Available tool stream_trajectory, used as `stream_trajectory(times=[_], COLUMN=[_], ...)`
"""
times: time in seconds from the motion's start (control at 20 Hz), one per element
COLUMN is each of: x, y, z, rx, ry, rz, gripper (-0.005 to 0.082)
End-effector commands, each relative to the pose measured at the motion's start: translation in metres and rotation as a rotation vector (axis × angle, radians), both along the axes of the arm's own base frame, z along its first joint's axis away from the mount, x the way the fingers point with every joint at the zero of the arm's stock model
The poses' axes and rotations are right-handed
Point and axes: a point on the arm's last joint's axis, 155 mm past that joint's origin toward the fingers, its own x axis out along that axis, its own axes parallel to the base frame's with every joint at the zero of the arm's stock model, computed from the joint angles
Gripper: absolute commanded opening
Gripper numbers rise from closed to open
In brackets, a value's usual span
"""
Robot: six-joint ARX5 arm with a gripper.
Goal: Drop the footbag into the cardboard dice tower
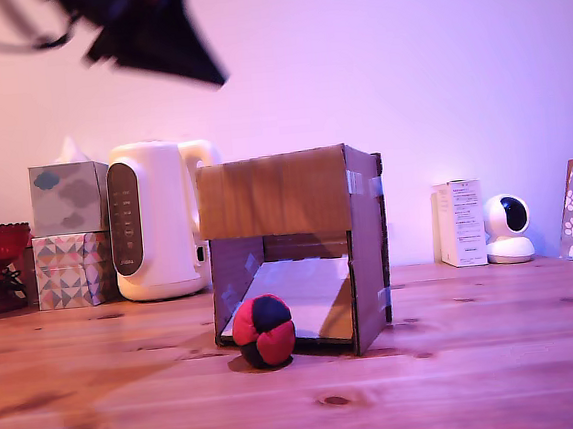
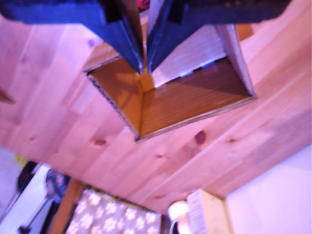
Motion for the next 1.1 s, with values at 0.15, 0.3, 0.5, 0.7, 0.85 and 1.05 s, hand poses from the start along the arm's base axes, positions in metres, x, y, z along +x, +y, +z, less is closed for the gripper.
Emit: stream_trajectory(times=[0.15,0.3,0.5,0.7,0.85,1.05], x=[-0.025,-0.039,-0.060,-0.079,-0.080,-0.079], y=[0.009,0.016,0.025,0.030,0.030,0.028], z=[-0.036,-0.066,-0.107,-0.137,-0.139,-0.135], rx=[-0.062,-0.095,-0.109,-0.071,-0.067,-0.076], ry=[0.014,0.034,0.083,0.151,0.158,0.141], rz=[0.016,0.033,0.042,0.035,0.032,0.028], gripper=[-0.0024,-0.0024,-0.0024,-0.0024,-0.0024,-0.0024])
